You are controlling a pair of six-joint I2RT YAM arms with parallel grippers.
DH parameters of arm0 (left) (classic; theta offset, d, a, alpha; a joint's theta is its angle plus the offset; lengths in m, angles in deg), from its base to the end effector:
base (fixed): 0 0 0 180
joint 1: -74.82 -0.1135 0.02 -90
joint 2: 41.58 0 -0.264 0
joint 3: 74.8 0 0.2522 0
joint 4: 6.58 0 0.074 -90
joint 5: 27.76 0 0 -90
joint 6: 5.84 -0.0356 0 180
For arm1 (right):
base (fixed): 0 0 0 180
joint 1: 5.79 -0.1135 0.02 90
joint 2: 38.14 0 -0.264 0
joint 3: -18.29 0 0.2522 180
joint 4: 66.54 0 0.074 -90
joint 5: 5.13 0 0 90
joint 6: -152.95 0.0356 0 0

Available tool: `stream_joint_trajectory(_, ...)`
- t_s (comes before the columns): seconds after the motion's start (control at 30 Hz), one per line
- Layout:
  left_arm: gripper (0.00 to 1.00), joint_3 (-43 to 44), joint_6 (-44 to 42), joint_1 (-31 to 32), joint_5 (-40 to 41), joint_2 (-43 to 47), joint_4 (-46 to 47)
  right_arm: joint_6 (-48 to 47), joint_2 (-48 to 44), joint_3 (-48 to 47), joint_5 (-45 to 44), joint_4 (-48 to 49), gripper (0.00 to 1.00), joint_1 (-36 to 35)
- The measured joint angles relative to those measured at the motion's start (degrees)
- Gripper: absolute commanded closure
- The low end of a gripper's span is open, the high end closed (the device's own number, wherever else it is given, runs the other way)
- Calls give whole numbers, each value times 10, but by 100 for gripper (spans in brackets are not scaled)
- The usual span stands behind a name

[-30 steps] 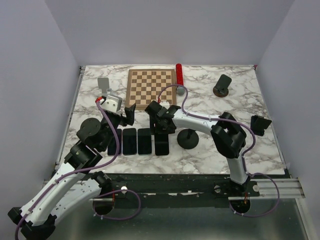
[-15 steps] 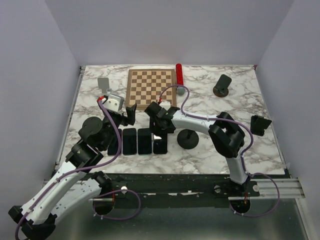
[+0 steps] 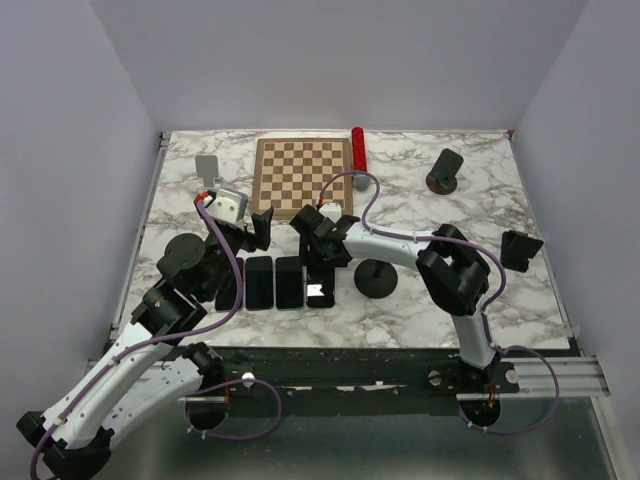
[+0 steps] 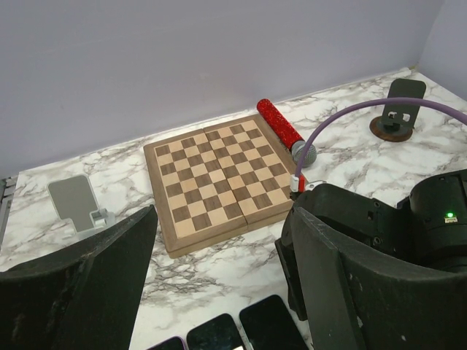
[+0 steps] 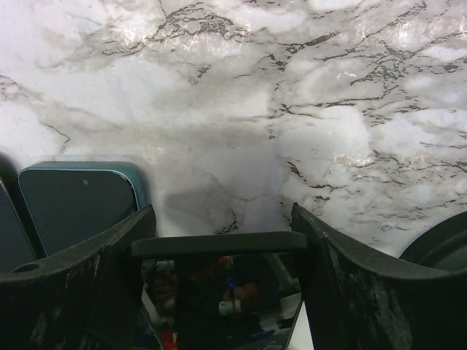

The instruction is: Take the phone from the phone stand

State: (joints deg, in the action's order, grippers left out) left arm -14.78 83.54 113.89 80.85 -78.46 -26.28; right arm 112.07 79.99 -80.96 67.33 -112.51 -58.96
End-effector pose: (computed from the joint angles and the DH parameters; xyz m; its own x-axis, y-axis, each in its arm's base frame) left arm 0.1223 -0.0846 0.3775 0.0504 -0.0277 -0.9983 0.3495 0.9369 -0.0083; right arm 0.2657 0.3369 0.1670 -0.8741 0.0355 -0.4844 -0.0390 0.9890 0.1428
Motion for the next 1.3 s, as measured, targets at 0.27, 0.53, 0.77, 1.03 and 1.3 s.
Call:
stream_joint_trajectory(0.27,18,0,0,0,0,0,0,0,0,1,0,2,44,0)
stream_joint_trajectory(0.53,18,0,0,0,0,0,0,0,0,4,0,14,29,0)
stream_joint_trajectory(0.77,18,0,0,0,0,0,0,-1,0,4,0,15,21,0)
stream_joint_trajectory(1.03,18,0,0,0,0,-1,0,-7,-8,17,0,30,11,0)
stream_joint_trajectory(1.3,18,0,0,0,0,-1,0,-21,-18,33,1,47,10,0)
